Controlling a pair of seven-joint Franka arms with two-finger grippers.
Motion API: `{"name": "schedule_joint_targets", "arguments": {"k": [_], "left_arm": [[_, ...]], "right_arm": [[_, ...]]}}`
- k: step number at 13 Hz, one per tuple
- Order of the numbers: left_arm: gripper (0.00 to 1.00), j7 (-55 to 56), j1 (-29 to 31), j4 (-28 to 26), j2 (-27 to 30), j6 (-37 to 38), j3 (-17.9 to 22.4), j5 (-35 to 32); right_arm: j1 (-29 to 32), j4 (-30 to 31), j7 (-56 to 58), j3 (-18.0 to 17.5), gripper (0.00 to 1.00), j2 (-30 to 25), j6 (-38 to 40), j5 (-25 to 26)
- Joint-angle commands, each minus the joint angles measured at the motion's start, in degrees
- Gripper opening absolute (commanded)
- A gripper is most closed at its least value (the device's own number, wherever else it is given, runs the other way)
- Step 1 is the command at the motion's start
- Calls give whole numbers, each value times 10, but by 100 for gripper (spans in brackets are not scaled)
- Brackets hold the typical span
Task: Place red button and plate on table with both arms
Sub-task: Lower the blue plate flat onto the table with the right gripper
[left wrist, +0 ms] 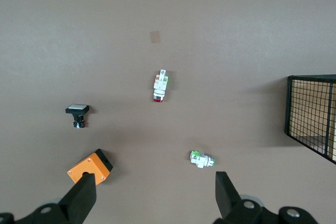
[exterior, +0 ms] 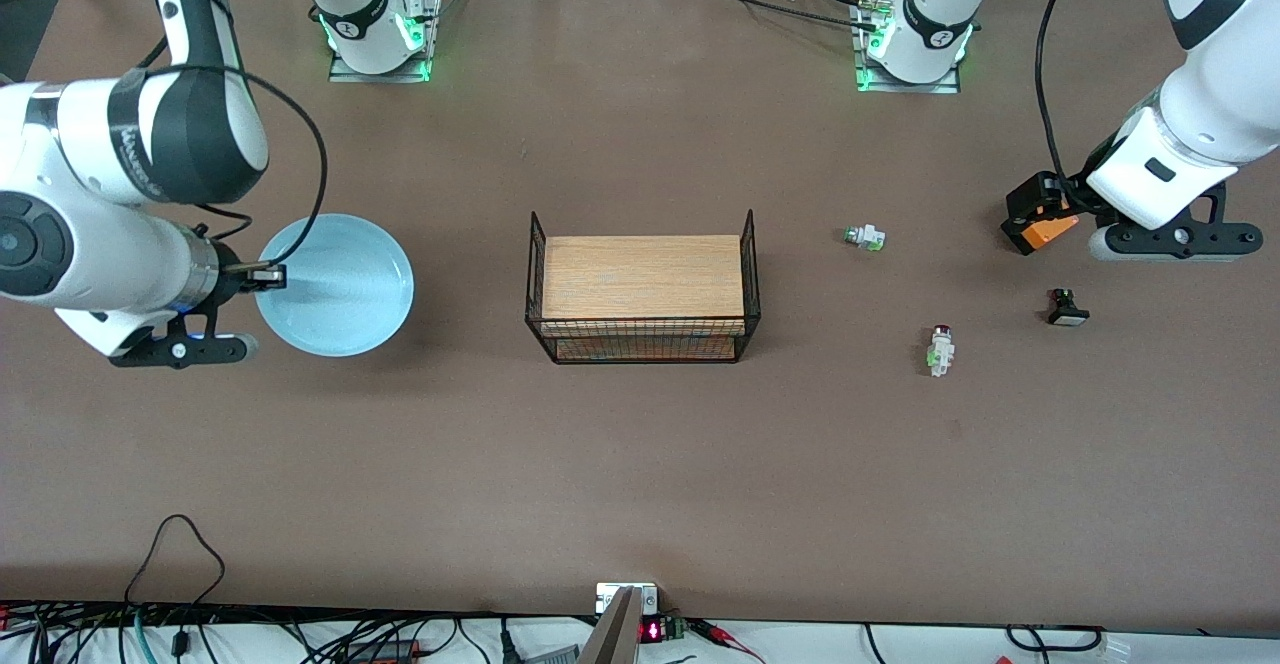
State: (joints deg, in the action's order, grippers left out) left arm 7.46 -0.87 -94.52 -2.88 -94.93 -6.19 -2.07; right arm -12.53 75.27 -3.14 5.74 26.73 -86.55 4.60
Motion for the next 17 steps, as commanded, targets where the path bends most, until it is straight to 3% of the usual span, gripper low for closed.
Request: {"name": "schedule_joint_targets", "arguments": {"k": [1,5,9,11,14,17], "left_arm": [[100,-2,-2,21,-9,16,-12,-11],[100,-3,4,20,-10,16,-12,-11],[100,-1,3,20,-9,17,-13,-11],[100,-3,3,20,-9,18,-13,-11],[100,3,3,20,-9,19,-13,-10],[100,-2,3,20,-10,22,-13,-11]], "right_arm": [[8,20,23,-11,0,14,-47,-6],[42,100,49,-14,0,22,-190,-7],[88,264,132,-17,0,2,-419,-27],[96,313,145,-17,0,5,-503,-27],[96,347,145,-17,0,15,-568,-27],[96,348,146,-17,0,26,-581,-26]]}}
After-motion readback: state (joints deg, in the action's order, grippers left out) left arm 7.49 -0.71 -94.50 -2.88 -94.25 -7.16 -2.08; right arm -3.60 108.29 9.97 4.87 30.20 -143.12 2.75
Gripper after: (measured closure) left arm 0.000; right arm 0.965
